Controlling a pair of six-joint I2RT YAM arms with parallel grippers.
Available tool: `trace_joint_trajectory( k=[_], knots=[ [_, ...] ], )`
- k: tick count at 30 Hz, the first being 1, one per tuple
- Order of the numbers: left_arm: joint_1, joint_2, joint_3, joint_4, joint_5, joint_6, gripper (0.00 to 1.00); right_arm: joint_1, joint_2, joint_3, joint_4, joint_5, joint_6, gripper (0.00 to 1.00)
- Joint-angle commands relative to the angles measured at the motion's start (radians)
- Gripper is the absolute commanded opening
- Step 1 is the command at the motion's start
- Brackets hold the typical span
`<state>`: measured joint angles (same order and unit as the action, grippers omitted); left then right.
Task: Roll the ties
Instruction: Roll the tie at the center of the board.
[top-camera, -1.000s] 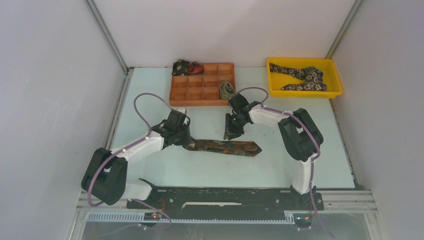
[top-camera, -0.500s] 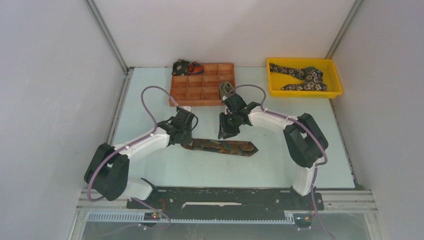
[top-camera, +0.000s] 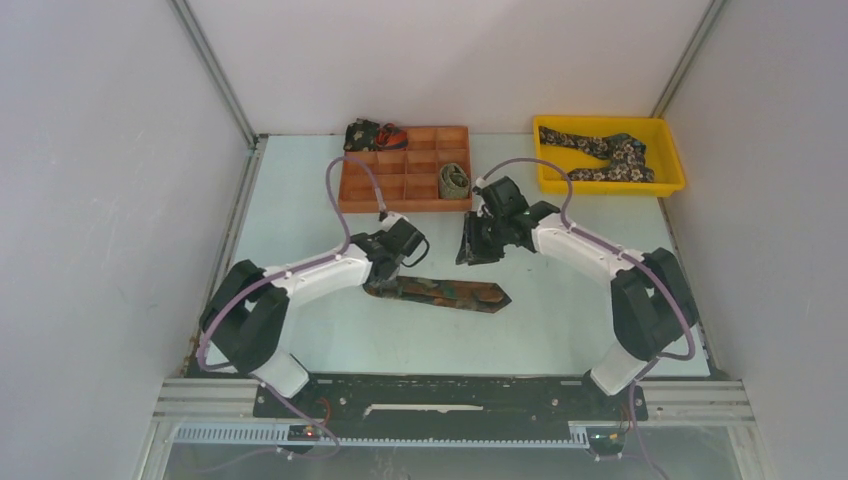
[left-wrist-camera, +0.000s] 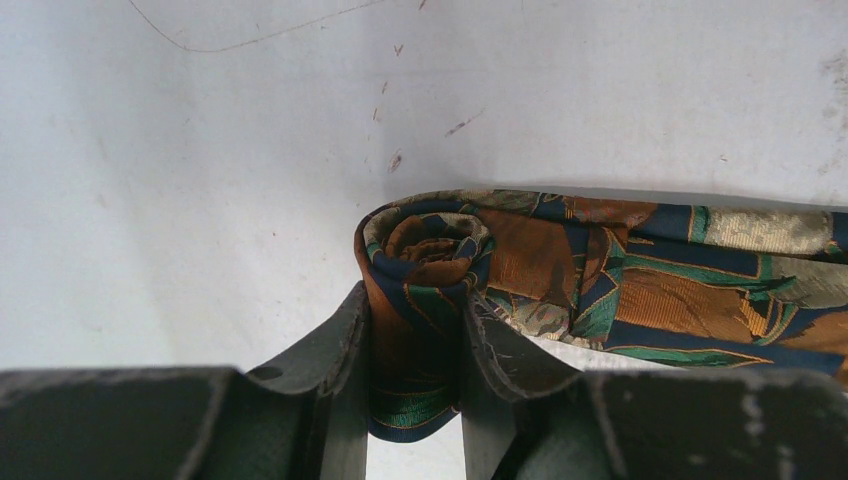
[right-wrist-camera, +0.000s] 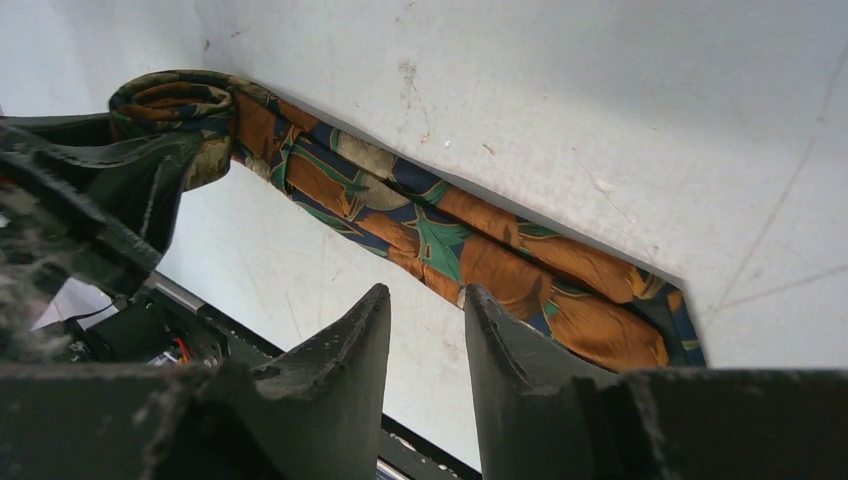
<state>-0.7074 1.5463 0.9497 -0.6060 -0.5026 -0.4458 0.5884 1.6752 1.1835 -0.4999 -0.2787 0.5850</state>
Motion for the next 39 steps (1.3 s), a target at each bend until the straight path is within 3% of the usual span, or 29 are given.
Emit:
trace_joint_trajectory(
  k=[1, 9, 18, 22, 29, 39],
  knots=[
    [-0.056, 0.068, 0.082, -0.065, -0.132, 0.02, 0.13, -0.029, -0.092, -0.028, -0.005, 0.018, -0.028, 0.37],
    [-0.14, 0.229, 0.188, -0.145, -0.169, 0.029, 0.13, -0.065, -0.159, -0.064, -0.016, 0.004, -0.035, 0.37],
    [-0.196, 0.307, 0.238, -0.169, -0.131, 0.022, 0.16, -0.082, -0.198, -0.081, -0.029, 0.0, -0.039, 0.37],
    [-0.208, 0.328, 0.259, -0.172, -0.097, 0.02, 0.24, -0.083, -0.205, -0.081, -0.029, -0.002, -0.037, 0.37],
    [-0.221, 0.298, 0.265, -0.183, -0.075, 0.007, 0.47, -0.082, -0.211, -0.081, -0.026, -0.013, -0.029, 0.37],
    [-0.221, 0.196, 0.265, -0.187, -0.039, 0.004, 0.58, -0.073, -0.205, -0.079, 0.013, -0.036, 0.003, 0.38]
  ],
)
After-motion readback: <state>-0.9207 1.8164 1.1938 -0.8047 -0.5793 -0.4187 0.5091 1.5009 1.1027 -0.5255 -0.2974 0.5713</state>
